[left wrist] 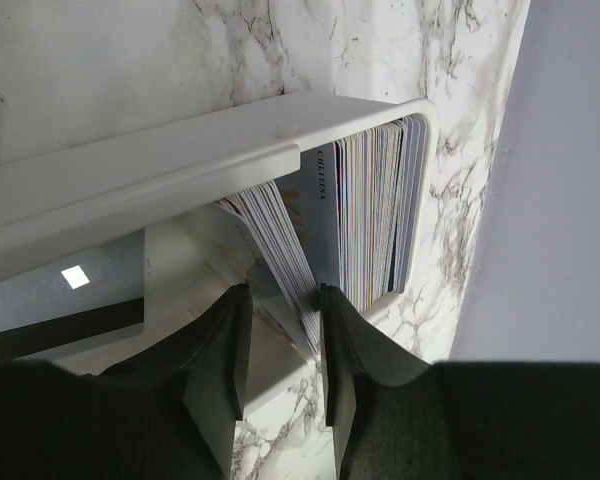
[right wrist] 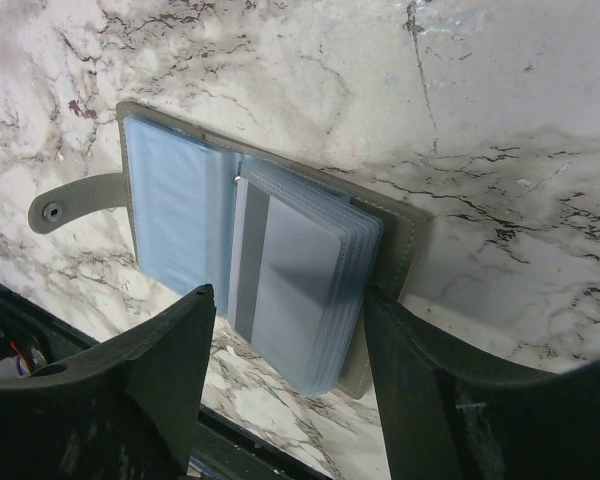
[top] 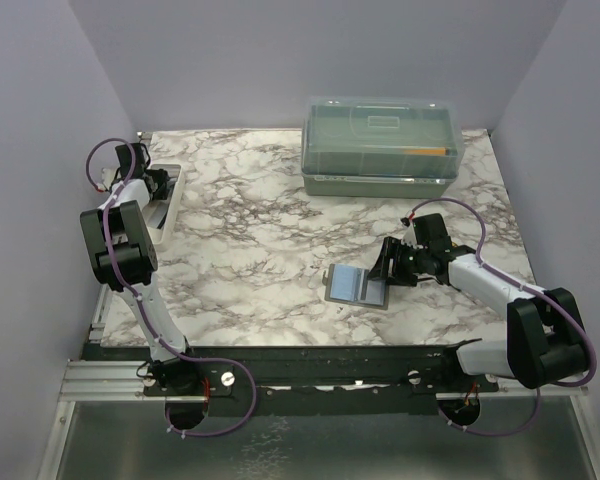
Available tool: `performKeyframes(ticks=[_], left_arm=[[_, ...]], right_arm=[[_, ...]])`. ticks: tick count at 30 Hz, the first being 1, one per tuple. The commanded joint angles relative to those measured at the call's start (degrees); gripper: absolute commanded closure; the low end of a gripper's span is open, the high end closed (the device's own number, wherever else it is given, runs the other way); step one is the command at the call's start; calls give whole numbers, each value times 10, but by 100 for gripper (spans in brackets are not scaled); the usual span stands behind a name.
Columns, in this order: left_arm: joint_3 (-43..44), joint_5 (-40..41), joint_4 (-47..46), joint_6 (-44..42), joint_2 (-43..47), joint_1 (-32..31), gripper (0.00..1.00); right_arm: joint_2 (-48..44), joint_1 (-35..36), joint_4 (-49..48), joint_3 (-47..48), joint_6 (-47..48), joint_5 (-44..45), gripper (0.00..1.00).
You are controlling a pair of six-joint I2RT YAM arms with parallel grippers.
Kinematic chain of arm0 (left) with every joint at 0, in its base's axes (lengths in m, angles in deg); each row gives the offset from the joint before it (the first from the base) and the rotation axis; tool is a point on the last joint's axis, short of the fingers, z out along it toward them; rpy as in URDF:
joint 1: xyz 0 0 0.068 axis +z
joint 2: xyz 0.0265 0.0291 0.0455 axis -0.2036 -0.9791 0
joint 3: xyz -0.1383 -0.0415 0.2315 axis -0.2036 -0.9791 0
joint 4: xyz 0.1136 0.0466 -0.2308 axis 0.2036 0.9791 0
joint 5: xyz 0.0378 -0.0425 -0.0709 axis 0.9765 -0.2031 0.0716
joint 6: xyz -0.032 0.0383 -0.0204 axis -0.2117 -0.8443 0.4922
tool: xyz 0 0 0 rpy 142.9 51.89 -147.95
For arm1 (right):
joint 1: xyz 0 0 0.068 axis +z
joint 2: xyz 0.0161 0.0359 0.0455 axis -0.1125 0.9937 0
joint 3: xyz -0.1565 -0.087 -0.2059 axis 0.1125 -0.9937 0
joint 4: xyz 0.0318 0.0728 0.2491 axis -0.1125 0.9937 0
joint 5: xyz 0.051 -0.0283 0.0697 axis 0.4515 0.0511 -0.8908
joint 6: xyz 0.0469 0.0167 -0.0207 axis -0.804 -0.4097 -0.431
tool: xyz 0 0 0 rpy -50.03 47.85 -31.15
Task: Put the credit cards into the card holder
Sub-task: Pick up the credit card from the storage box.
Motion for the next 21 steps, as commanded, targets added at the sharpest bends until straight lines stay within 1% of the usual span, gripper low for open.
performKeyframes(ticks=[1, 8, 11, 21], left_arm=[[7, 18, -18, -4, 32, 4, 66], [10, 19, -18, -11, 36, 3, 67], [14, 14, -18, -13, 34, 3, 79], [8, 16, -10, -16, 58, 3, 80]], right_arm=[[-8, 2, -2, 10, 6, -10, 36], [-10, 2, -3, 9, 6, -10, 36], [-11, 2, -3, 8, 6, -11, 36], [-13, 2, -3, 8, 6, -12, 36]])
